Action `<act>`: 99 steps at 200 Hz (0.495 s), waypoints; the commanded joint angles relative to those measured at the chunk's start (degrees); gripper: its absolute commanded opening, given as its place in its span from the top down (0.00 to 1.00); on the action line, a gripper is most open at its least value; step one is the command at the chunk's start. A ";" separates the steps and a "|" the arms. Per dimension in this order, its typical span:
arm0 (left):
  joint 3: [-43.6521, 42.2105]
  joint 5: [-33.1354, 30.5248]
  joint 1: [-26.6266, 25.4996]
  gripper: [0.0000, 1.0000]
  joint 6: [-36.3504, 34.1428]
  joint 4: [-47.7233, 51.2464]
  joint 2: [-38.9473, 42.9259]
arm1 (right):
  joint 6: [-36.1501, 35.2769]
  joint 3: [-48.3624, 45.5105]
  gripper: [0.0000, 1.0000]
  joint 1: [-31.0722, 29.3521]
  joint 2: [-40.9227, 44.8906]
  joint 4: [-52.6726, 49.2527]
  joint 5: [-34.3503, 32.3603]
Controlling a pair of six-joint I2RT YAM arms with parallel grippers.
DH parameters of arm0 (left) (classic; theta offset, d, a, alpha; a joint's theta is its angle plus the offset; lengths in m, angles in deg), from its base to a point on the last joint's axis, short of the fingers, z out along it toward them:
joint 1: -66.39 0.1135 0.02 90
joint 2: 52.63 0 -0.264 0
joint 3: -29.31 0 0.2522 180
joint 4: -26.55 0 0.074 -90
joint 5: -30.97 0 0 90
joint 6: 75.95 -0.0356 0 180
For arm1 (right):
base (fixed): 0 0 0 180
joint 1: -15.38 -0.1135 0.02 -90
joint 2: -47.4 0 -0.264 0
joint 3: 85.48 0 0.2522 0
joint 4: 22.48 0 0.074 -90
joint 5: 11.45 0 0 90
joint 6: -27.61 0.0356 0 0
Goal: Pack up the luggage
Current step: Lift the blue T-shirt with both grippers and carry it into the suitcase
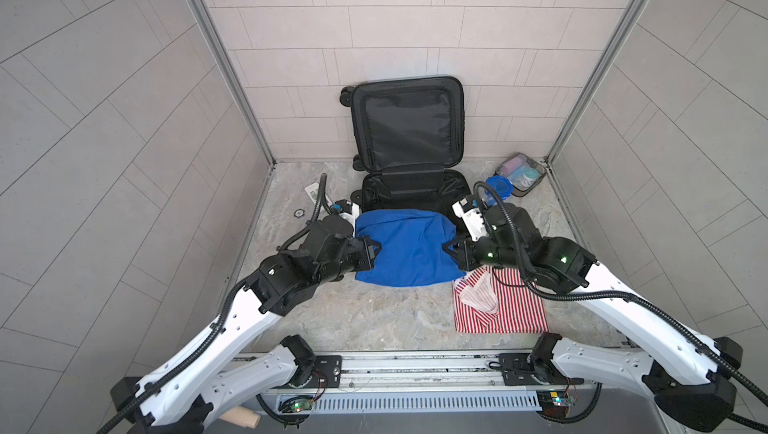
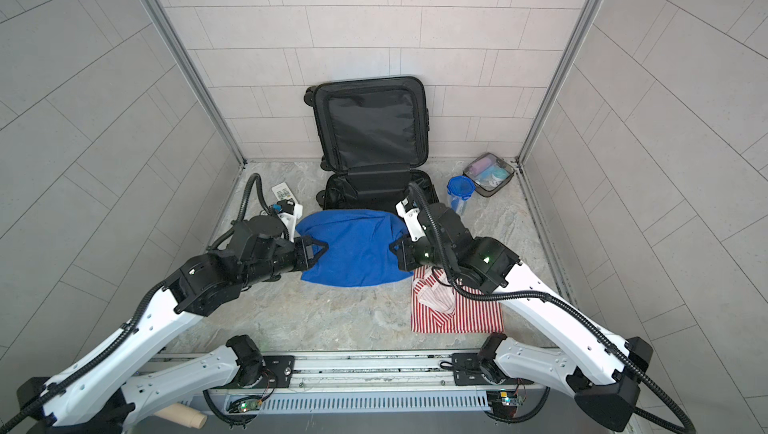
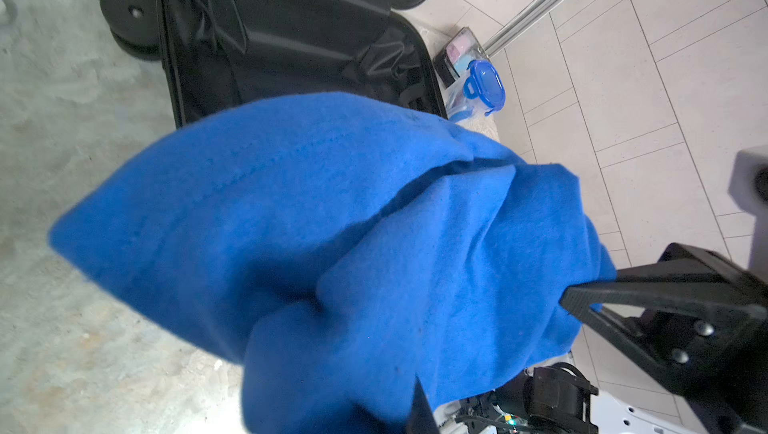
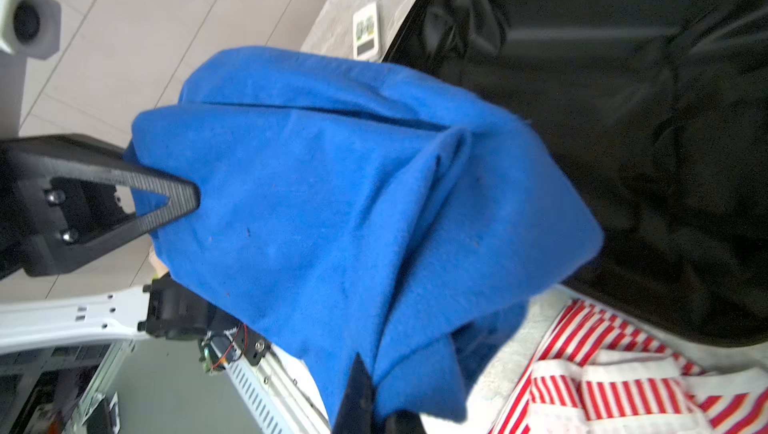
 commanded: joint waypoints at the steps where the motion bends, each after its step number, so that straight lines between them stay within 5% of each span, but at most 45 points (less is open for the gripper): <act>1: 6.78 -3.57 -0.08 1.00 -6.66 -2.29 -6.51 | -3.06 4.29 1.00 3.87 -1.95 0.07 0.29; 99: 24.60 2.29 10.88 1.00 -13.93 -12.86 -35.93 | -0.81 15.21 1.00 23.51 -21.75 6.59 6.46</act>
